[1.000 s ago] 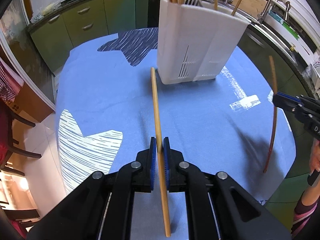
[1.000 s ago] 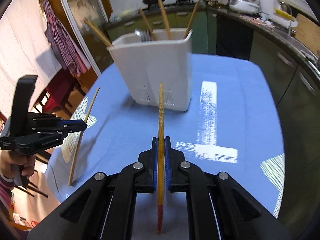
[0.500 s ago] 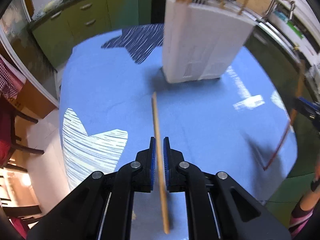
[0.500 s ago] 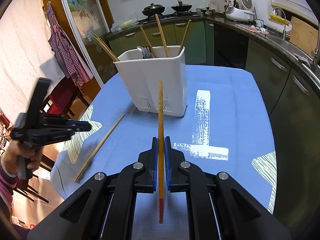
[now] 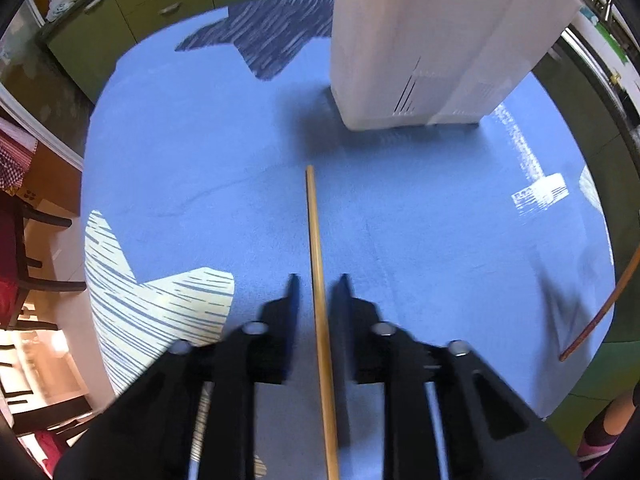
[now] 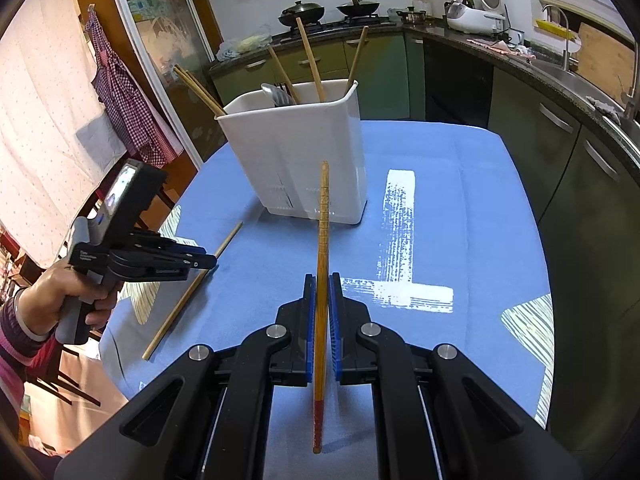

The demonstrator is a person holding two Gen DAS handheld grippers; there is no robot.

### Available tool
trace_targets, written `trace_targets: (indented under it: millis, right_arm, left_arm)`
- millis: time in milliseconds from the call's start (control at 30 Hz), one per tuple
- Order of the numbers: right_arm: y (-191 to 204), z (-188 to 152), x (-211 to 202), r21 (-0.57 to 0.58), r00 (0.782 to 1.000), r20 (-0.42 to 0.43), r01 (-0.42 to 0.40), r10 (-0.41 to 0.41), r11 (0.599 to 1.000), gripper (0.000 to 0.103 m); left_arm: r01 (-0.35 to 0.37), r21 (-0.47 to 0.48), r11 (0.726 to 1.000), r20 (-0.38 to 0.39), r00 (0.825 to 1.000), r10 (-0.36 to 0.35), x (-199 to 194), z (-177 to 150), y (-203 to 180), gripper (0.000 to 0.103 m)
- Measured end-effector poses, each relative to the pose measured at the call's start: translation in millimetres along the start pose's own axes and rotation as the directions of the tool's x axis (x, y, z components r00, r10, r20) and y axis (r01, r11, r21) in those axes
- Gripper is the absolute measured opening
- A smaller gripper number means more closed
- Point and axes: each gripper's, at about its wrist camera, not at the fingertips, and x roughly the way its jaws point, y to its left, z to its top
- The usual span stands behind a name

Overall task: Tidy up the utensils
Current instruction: 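Lift the chopstick upright with the left tool while the right tool lifts its chopstick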

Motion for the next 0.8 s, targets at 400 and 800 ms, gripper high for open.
trace_targets:
  millis: [400, 800]
  right_arm:
    - [-2, 2, -9, 0.004, 1.000, 0.021, -0.003, 0.002, 1.000, 0.007]
    - [-1, -4, -25, 0.008, 0.999, 0.052, -0.004, 0.004, 1.000, 0.007]
  left_arm:
    - [0.037, -0.010, 0.999, 0.085, 0.996, -0.036, -38, -7, 9, 0.006]
    - [0.027, 0.016, 1.000, 0.342, 0.939, -0.031, -118, -53, 13, 0.006]
